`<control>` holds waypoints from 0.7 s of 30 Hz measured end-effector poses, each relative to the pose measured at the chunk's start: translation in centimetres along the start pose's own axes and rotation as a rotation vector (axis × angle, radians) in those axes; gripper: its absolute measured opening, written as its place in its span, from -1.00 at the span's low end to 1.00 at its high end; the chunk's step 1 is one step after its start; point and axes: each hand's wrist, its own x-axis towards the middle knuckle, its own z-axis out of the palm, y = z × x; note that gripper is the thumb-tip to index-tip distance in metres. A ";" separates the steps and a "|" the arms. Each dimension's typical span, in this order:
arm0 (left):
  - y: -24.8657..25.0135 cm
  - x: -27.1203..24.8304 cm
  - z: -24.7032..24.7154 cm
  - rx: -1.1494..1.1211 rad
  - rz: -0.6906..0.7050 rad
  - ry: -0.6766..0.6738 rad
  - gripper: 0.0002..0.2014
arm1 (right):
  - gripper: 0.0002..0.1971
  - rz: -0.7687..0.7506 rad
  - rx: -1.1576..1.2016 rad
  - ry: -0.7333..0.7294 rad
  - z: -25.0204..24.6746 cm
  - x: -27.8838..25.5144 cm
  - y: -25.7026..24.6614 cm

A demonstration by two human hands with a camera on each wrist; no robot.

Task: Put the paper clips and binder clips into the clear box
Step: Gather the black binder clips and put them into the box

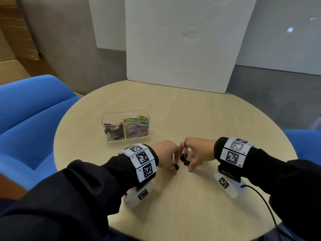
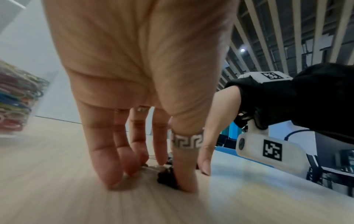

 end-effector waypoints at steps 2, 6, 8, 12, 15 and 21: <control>0.0 0.1 0.0 -0.002 -0.002 0.012 -0.67 | -0.55 -0.001 0.013 0.007 0.0 0.0 0.1; -0.5 0.2 -0.2 -0.032 -0.023 0.005 -0.70 | -0.68 -0.021 0.014 0.015 -0.1 -0.1 0.6; -0.7 0.0 -0.4 -0.078 -0.043 0.014 -0.70 | -0.78 -0.025 0.014 0.026 0.1 0.1 0.9; -1.4 -0.3 -0.9 -0.393 -0.102 0.066 -0.72 | -0.83 -0.009 0.053 0.036 0.4 0.3 1.1; -2.0 -0.4 -1.4 -0.641 -0.168 0.136 -0.70 | -0.83 -0.009 0.059 0.053 0.4 0.3 1.2; -3.4 -1.0 -2.2 -1.150 -0.274 0.214 -0.72 | -0.78 -0.074 0.232 0.165 -0.7 -0.3 1.3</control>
